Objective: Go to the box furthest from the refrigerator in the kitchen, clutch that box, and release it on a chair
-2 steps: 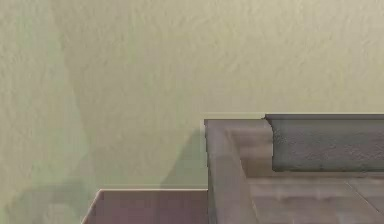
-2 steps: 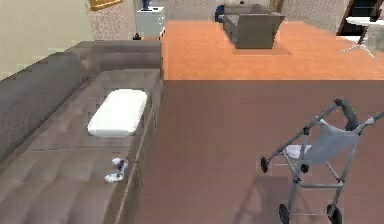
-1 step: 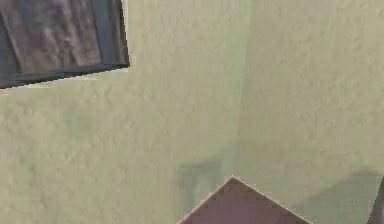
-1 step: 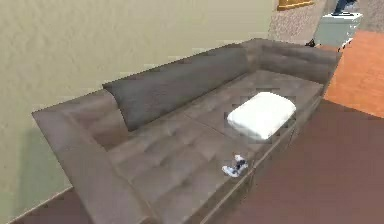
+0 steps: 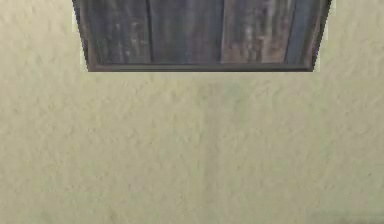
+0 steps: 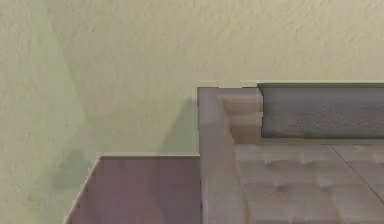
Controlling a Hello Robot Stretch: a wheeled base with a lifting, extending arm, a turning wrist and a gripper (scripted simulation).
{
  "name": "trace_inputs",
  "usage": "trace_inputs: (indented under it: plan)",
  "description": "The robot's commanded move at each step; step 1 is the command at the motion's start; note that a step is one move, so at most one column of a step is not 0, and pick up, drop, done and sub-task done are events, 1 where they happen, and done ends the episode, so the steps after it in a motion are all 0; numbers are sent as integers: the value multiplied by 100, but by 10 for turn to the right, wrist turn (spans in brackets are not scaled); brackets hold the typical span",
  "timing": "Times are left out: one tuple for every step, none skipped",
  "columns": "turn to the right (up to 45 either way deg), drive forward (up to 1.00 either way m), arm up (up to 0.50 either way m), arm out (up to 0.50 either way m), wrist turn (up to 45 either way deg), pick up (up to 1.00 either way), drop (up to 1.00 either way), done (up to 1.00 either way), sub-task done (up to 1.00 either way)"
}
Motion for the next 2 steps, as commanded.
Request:
trace_inputs:
  plan:
    - [-450,0,0,0,0,0,0,0,0]
    - [-420,0,0,0,0,0,0,0,0]
